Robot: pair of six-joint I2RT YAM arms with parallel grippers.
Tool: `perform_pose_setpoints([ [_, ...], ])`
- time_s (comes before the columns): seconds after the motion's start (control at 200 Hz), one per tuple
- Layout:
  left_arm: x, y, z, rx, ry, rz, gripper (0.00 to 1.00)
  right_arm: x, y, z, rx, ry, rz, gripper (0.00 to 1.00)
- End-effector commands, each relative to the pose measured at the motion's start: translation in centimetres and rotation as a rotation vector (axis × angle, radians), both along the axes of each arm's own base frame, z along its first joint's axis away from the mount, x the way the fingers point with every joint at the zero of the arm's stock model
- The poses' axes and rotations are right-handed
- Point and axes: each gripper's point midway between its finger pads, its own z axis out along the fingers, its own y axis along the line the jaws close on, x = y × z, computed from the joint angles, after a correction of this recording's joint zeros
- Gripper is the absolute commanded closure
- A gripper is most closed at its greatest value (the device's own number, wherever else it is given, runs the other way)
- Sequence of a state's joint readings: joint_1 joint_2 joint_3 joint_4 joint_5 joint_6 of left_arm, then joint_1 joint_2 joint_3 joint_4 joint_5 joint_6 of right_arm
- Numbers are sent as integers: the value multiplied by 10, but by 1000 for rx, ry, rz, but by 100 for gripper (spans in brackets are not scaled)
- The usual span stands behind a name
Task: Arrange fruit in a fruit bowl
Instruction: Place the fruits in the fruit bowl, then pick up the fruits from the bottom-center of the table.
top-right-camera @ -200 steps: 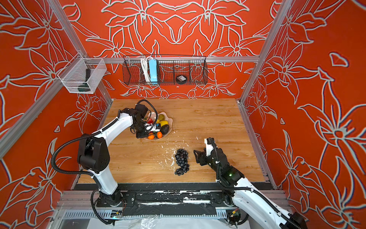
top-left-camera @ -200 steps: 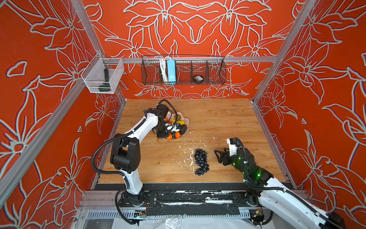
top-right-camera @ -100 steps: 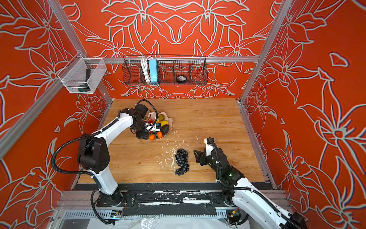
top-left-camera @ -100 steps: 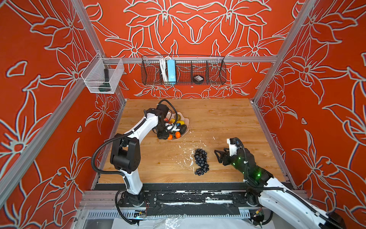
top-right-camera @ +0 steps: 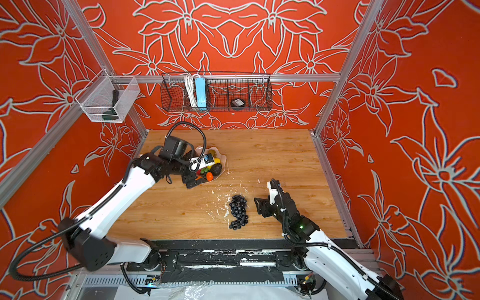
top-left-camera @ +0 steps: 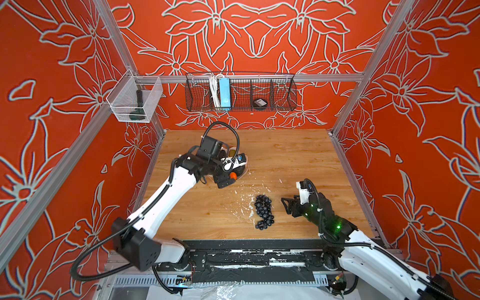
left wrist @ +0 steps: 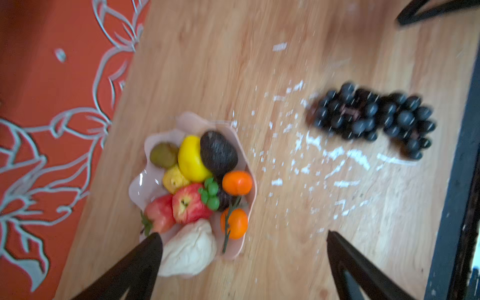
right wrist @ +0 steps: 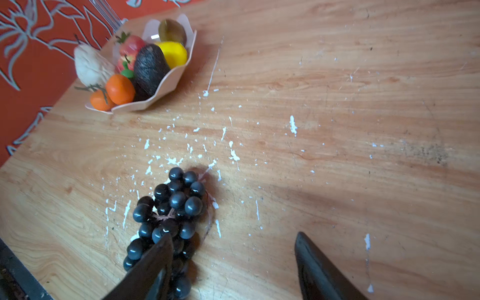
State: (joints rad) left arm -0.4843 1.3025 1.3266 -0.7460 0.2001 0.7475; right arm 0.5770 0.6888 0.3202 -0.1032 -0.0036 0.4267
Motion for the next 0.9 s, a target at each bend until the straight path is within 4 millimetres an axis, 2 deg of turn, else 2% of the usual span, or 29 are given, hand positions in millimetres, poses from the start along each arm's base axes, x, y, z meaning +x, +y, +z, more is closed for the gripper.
perform_pose_setpoints([
  [0.0, 18, -7, 40, -333, -50, 312, 2, -6, 10, 5, 20, 78, 45, 24],
  [0.08, 17, 12, 44, -518, 6, 548, 2, -14, 17, -1, 31, 159, 79, 24],
  [0.14, 6, 25, 34, -571, 62, 654, 2, -20, 21, -5, 39, 213, 100, 23],
  [0.215, -11, 53, 17, -609, 124, 836, 2, -27, 23, -9, 36, 263, 111, 23],
  [0.335, -44, 77, -3, -621, 167, 911, 2, -38, 29, -11, 37, 311, 142, 21],
  [0.405, -56, 89, -14, -685, 189, 989, 2, -42, 33, -10, 25, 329, 148, 14],
  [0.515, -72, 86, -27, -781, 222, 936, 2, -47, 37, -8, -33, 330, 133, 2],
  [0.596, -77, 98, -38, -850, 214, 1006, 2, -48, 38, -10, -76, 329, 121, 2],
  [0.681, -79, 102, -47, -882, 204, 1016, 2, -49, 42, -16, -104, 353, 111, 2],
  [0.896, -79, 112, -79, -864, 212, 1105, 2, -50, 58, -25, -134, 389, 118, 2],
])
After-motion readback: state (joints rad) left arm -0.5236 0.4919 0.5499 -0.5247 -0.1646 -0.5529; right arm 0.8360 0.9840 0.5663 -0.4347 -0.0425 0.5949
